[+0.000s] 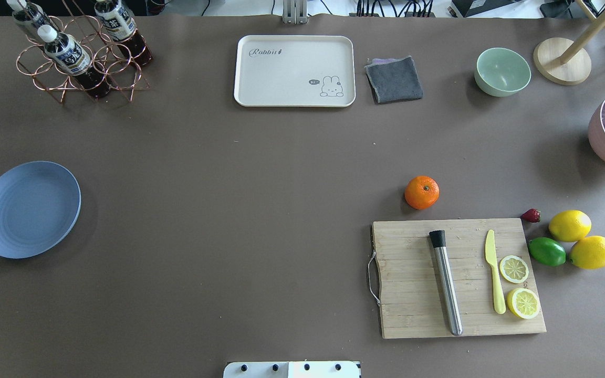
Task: Pick orange to plate
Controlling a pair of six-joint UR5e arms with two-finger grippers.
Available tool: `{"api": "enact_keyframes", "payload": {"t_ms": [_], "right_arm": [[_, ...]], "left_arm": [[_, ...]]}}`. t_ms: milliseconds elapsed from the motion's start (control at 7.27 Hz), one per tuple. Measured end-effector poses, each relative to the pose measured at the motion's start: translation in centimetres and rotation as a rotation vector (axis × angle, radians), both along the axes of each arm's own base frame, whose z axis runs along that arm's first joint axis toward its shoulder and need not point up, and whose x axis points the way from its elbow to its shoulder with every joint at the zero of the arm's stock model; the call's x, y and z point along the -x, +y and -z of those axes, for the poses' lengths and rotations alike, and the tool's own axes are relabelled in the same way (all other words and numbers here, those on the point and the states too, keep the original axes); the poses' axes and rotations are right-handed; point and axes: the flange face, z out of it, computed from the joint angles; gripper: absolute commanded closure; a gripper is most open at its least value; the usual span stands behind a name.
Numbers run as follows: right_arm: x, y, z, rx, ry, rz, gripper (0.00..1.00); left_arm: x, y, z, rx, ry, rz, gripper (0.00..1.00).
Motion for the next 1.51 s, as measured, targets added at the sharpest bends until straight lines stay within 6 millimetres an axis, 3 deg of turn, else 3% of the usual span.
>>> {"api": "enact_keyframes", "payload": {"t_ms": [963, 1514], "right_arm": [[0.0, 0.0, -0.2, 0.004, 0.0, 0.0, 0.0], [0.0, 0.1, -0.2, 0.005, 0.0, 0.0, 0.0]], "left_arm": [[-0.1, 0.6, -1.2, 0.026, -0.002, 0.0, 0.03], [-0.2, 0.2, -0.6, 0.006, 0.006, -0.007, 0.03]]}}
